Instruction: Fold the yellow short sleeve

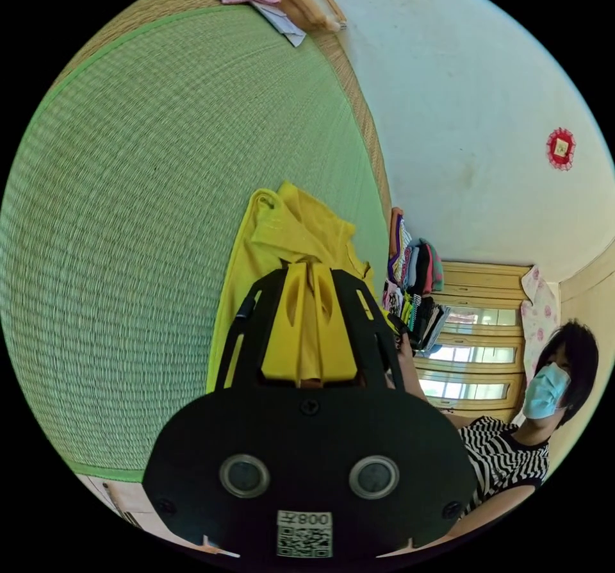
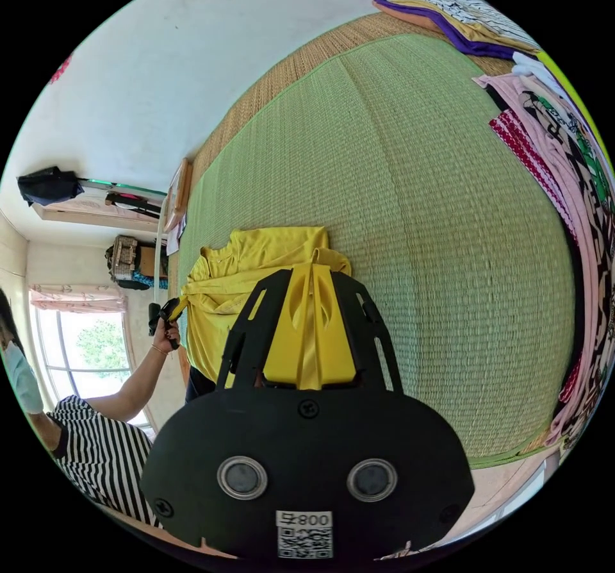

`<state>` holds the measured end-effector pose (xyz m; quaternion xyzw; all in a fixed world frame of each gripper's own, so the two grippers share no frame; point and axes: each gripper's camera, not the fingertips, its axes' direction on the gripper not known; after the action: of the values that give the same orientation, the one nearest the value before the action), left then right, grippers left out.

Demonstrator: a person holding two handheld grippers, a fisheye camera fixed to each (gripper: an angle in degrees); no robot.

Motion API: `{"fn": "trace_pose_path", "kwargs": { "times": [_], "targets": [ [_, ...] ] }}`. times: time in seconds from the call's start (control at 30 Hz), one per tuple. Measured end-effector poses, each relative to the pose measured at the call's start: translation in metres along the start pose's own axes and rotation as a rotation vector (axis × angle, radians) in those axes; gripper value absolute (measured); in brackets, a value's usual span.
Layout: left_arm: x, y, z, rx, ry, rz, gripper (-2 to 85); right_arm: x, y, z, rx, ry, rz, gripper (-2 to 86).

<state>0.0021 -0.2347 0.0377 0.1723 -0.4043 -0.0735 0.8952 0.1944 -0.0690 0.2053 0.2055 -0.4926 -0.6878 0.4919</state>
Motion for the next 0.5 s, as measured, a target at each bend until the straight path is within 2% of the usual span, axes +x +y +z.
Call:
{"fn": "trace_pose_path", "kwargs": {
  "times": [0.23, 0.43, 0.5],
  "targets": [
    [0.083, 0.004, -0.031, -0.058, -0.218, 0.176, 2.7, -0.043, 0.012, -0.010, -0.008, 0.060, -0.040, 0.3],
    [0.164, 0.019, -0.051, -0.032, -0.384, 0.373, 4.1, -0.114, 0.037, -0.020, 0.021, 0.260, -0.161, 1.8],
    [0.191, 0.017, -0.043, -0.066, -0.445, 0.450, 5.2, -0.158, 0.043, -0.015, 0.021, 0.346, -0.283, 3.2]
  ]
}}
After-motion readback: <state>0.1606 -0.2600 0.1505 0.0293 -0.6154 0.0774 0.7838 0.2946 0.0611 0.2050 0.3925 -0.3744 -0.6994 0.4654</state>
